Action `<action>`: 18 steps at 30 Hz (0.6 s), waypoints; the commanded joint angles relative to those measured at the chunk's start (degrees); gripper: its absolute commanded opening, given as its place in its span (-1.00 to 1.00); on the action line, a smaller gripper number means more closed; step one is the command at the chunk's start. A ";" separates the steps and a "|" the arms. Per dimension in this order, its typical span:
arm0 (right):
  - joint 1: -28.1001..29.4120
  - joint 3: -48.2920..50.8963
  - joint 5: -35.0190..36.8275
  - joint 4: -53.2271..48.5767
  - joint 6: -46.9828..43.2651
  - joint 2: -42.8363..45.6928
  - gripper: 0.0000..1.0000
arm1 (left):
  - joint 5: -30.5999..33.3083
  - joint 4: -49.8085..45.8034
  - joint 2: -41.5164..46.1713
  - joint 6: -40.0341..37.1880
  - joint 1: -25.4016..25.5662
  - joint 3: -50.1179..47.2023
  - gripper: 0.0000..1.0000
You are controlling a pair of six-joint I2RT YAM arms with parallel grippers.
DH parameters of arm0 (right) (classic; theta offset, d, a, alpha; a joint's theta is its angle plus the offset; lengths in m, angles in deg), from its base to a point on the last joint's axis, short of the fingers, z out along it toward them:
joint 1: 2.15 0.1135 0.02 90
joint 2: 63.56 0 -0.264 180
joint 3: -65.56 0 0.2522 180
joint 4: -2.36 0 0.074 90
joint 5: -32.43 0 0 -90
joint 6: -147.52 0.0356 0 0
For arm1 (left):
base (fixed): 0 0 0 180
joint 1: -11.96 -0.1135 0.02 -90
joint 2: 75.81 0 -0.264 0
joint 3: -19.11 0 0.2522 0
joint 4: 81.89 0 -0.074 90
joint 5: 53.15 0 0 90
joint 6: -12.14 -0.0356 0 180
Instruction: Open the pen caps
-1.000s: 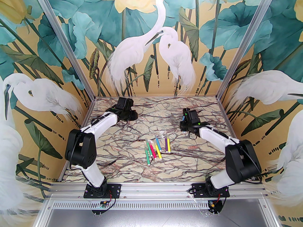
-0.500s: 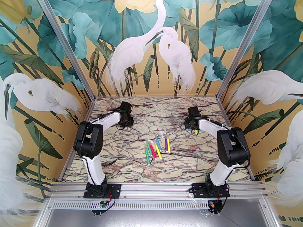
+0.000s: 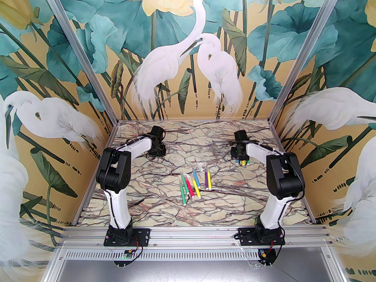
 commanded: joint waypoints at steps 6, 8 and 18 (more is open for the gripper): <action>-0.58 -2.71 1.64 -3.20 0.18 -2.33 -0.64 | 1.94 -1.57 -2.05 -1.24 -0.30 1.21 -0.91; -0.58 -2.88 1.85 -3.48 0.35 -2.45 -0.61 | 1.75 -1.53 -2.24 -1.22 -0.31 1.24 -0.89; -0.64 -3.92 2.56 -4.97 0.18 -3.97 -0.50 | 0.68 -1.43 -2.34 -1.69 -0.31 0.82 -0.72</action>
